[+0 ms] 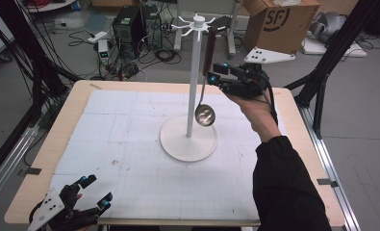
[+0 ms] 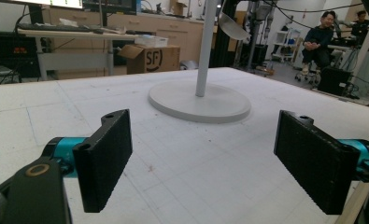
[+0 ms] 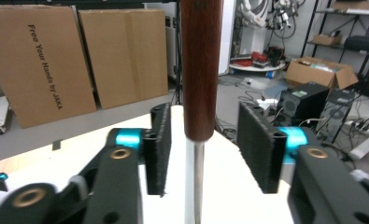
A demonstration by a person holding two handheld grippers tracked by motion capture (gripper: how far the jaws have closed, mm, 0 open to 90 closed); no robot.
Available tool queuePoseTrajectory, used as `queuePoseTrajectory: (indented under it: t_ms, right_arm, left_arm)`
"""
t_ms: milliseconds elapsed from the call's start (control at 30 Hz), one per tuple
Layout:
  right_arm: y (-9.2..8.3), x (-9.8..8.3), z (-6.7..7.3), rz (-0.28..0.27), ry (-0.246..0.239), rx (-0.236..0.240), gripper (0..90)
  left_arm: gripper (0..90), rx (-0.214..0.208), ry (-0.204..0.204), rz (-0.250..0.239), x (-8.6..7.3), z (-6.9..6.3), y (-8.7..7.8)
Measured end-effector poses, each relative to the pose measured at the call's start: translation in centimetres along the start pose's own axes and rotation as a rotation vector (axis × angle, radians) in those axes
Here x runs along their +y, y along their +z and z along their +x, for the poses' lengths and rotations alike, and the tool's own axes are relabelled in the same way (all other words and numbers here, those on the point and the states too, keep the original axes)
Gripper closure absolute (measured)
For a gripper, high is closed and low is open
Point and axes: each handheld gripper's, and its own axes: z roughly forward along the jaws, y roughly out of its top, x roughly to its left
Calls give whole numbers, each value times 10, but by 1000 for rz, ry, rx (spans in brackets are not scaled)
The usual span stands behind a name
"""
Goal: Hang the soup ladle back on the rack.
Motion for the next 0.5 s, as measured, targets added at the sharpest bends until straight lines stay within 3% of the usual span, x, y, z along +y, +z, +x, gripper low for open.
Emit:
queuePoseTrajectory:
  t_ms: [500]
  right_arm:
    - [-33, -45, 20, -27, 24, -14, 292]
  left_arm:
    - [195, -1, 4, -1, 1, -2, 1]
